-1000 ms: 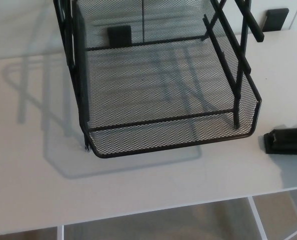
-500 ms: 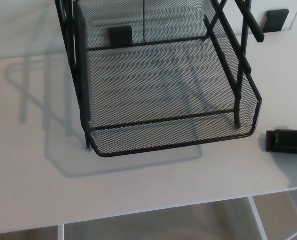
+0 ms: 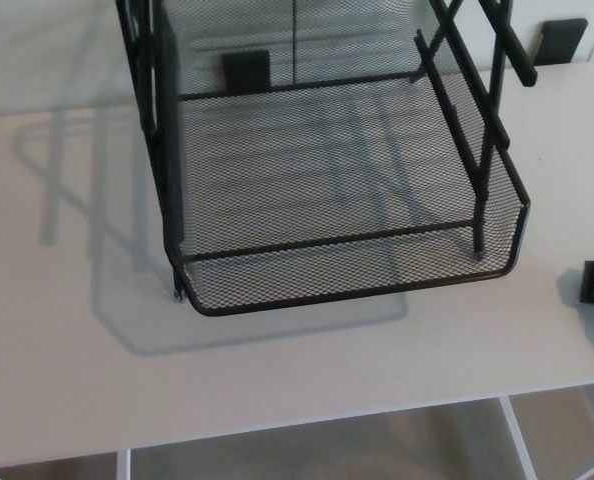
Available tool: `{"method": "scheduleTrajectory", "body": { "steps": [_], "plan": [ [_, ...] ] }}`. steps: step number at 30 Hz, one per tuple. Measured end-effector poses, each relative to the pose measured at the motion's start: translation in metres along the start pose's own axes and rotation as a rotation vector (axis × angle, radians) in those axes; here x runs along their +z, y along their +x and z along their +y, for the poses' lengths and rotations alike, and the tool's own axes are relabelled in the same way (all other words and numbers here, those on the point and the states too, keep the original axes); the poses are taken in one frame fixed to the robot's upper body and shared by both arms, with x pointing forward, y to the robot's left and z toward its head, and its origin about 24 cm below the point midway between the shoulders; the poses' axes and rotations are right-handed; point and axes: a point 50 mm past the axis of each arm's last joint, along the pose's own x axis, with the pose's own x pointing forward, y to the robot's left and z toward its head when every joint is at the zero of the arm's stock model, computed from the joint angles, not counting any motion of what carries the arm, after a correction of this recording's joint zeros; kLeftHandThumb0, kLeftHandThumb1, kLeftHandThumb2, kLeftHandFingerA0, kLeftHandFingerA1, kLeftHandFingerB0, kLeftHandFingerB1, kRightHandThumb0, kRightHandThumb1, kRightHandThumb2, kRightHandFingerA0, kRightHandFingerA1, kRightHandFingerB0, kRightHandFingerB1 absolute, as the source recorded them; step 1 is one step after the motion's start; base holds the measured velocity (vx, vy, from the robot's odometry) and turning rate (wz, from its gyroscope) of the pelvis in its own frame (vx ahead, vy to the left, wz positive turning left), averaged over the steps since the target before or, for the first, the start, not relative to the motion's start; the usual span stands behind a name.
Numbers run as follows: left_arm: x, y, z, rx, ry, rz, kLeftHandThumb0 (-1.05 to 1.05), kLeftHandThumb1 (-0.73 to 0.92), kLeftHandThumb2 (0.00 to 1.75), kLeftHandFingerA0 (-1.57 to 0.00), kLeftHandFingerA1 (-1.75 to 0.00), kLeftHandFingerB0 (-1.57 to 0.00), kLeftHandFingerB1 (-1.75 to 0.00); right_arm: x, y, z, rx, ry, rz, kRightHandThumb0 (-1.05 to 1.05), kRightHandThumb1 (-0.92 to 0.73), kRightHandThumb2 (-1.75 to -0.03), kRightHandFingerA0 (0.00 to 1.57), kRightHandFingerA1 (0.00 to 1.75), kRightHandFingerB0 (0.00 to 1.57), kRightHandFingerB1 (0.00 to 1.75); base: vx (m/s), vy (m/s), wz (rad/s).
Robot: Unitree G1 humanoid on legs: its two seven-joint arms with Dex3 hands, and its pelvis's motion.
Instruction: The robot walks towards a desk on which a file tray is kept in the middle and a stapler is kept to its right. The robot lifts the stapler using its right hand and places it on the file tray.
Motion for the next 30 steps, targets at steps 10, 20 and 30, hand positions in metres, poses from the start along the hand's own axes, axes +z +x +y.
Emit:
{"method": "scheduleTrajectory", "body": {
  "steps": [10, 20, 30],
  "plan": [
    [-0.002, -0.001, 0.003, 0.004, 0.009, 0.008, -1.05, 0.71, 1.48, -0.64, -1.34, -0.2, -0.86, 0.003, -0.013, -0.031, -0.104, 0.11, -0.066, -0.19, -0.64, -0.87, 0.83, 1.71, 0.72, 1.5, 0.0, 0.0, 0.0],
    [-0.007, -0.003, 0.006, 0.009, 0.017, 0.022, -1.05, 0.71, 1.48, -0.49, -1.24, -0.2, -0.85, 0.004, -0.03, -0.069, -0.211, 0.215, -0.112, -0.14, -0.59, -0.94, 0.82, 1.7, 0.73, 1.52, 0.0, 0.0, 0.0],
    [-0.012, -0.005, 0.01, 0.02, 0.014, 0.036, -1.05, 0.71, 1.48, -0.5, -1.25, -0.2, -0.86, 0.004, -0.035, -0.133, -0.38, 0.272, -0.149, -0.19, -0.6, -0.84, 0.96, 1.64, 0.86, 1.15, 0.0, 0.0, 0.0]
  ]
}}
